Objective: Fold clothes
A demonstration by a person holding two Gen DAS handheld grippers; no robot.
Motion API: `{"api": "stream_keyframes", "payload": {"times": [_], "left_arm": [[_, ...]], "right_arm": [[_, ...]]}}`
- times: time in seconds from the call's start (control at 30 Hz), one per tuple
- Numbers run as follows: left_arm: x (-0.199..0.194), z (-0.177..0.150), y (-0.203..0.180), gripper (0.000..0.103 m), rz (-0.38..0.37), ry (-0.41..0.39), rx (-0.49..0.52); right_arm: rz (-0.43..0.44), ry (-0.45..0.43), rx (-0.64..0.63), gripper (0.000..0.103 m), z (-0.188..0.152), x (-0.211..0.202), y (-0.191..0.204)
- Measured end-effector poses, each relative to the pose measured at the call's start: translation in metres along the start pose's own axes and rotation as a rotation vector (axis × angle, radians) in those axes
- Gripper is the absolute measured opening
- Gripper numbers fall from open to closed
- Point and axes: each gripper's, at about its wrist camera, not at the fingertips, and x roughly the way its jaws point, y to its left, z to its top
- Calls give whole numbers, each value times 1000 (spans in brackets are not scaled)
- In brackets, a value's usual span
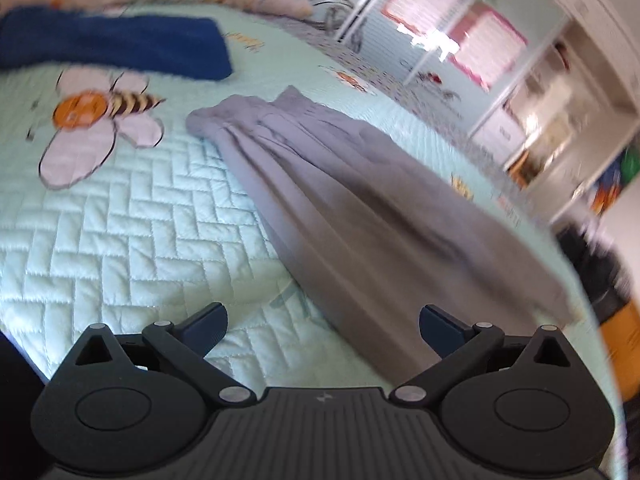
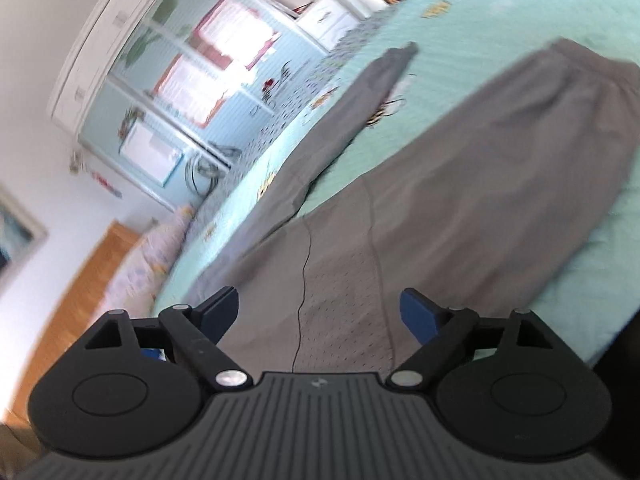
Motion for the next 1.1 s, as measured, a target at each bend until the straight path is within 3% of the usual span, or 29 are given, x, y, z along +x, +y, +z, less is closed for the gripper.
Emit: {"api": "stream_keyframes", "payload": {"times": [0.17,0.47,0.73,0.97,1.1], "left_arm": [[-5,-5,-8,102,38,-28,71],[-19,1,-1,102,76,-101,40],[-24,4,7,102,99,-135,6],[-19,-1,5,102,93,-143,18],[-11,-6,0,102,98,-129,40]], "right_arm": [[22,15,-62,89,3,6,16],[-5,-77,-47,89,35,-5,4],[104,-123,180,90,88,-20,-33],[79,-89,151,90,91,4,-27],[139,23,93,90,68,50,5]]}}
